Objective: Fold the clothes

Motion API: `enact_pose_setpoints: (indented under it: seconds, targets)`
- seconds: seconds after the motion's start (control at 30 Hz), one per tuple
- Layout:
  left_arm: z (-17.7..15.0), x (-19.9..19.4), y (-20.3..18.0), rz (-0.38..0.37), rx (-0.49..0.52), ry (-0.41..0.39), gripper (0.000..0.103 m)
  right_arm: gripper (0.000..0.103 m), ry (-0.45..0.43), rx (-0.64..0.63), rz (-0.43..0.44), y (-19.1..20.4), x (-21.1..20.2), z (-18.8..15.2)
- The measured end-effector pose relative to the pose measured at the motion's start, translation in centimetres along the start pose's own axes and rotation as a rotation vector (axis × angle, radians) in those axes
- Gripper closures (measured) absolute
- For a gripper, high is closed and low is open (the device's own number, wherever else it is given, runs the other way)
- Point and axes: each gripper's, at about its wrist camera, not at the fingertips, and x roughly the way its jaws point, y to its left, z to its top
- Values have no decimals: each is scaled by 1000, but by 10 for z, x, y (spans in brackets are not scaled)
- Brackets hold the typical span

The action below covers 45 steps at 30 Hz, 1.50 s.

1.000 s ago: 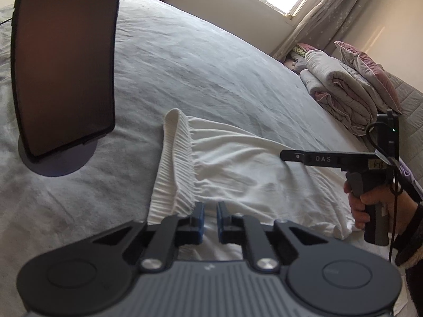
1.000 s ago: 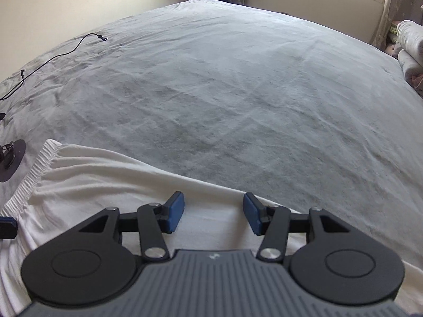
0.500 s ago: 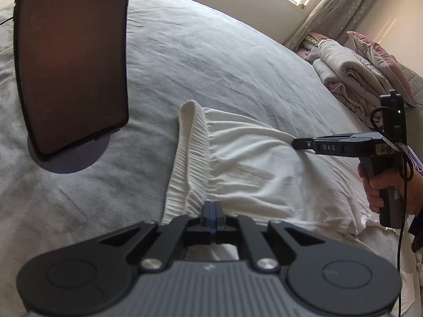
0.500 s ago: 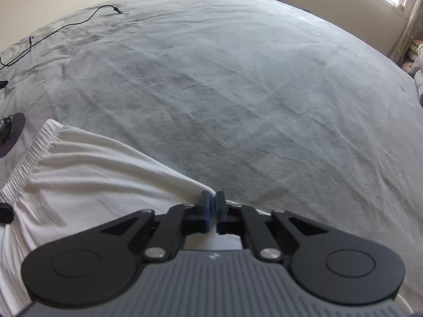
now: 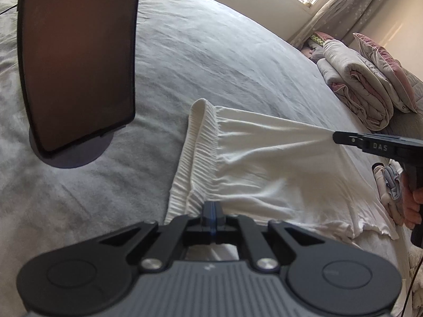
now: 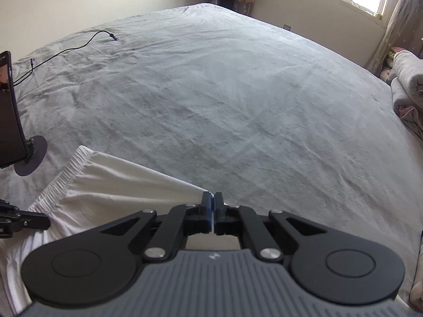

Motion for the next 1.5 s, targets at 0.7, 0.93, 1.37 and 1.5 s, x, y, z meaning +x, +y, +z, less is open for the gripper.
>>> enact_pose_setpoints:
  seconds: [0.7, 0.93, 1.37, 1.5]
  targets:
    - [-9, -7, 13, -31, -23, -25, 101, 102, -55, 0, 99, 46, -111, -77]
    - [-10, -9, 12, -27, -15, -28, 101, 102, 0, 24, 163, 67, -107, -121]
    - [-16, -22, 20, -52, -28, -10, 101, 91, 78, 120, 242, 66, -68, -153]
    - [-16, -27, 24, -73, -40, -6, 101, 79, 60, 127, 275, 62, -68, -142]
